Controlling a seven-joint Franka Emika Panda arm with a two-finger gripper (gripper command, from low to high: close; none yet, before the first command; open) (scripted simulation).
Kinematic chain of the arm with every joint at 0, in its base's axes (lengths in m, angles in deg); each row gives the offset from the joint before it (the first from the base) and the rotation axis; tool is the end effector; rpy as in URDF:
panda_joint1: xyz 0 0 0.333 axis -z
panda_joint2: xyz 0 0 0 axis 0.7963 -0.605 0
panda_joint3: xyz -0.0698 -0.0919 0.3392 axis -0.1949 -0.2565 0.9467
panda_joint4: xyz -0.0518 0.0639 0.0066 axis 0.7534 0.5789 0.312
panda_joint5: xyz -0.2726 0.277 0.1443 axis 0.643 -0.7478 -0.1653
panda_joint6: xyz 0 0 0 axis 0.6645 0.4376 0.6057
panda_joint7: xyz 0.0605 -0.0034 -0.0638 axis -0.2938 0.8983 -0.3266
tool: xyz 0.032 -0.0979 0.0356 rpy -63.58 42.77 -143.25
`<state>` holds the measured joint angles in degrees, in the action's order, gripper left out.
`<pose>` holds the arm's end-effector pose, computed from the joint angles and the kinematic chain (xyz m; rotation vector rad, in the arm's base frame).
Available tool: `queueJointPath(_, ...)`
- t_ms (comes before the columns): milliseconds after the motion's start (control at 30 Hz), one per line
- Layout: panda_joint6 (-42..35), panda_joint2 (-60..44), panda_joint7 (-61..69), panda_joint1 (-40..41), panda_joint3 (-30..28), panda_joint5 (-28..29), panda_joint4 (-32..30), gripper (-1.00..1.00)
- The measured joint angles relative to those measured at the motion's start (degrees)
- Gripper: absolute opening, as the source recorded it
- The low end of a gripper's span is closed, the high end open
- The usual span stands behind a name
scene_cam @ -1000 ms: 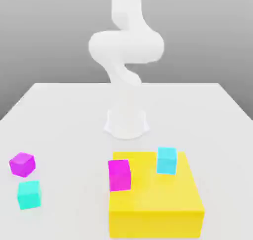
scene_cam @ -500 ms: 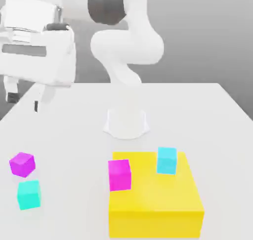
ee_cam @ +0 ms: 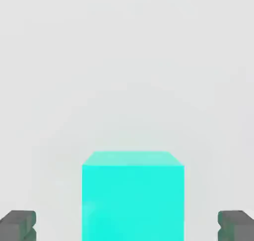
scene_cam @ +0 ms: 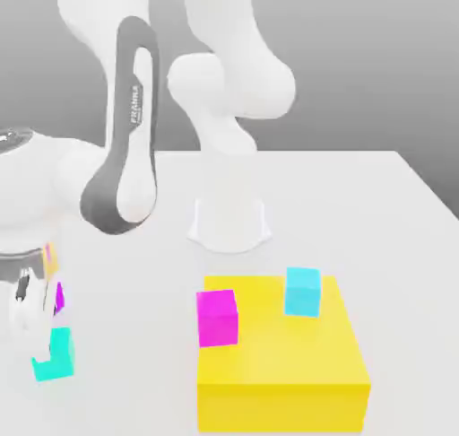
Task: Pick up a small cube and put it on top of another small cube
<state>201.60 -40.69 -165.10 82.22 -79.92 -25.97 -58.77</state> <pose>0.3931 -0.2744 0.1534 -1.5471 2.7338 -0.0005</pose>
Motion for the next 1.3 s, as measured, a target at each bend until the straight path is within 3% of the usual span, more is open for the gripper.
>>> queueJointPath(267, -0.66, 0.93, -0.33, -0.05, -0.13, 0.37, -0.2, -1.0)
queueJointPath(400, -6.75, 8.54, -2.03, -1.1, -1.62, 2.68, -1.68, -1.0)
queueJointPath(567, -14.8, 18.89, -2.66, -7.31, 2.26, 6.02, -3.86, -1.0)
queueJointPath(867, -29.29, 37.41, 2.3, -19.51, 9.32, 4.27, -7.87, -1.0)
queueJointPath(1033, -21.48, 32.5, 2.59, -20.66, 10.82, 4.42, -10.77, -1.0)
queueJointPath(1067, -19.86, 31.29, 2.51, -20.64, 10.91, 4.53, -11.19, 1.0)
queueJointPath(1300, -19.91, 31.32, 2.39, -20.6, 10.97, 4.67, -11.2, 1.0)
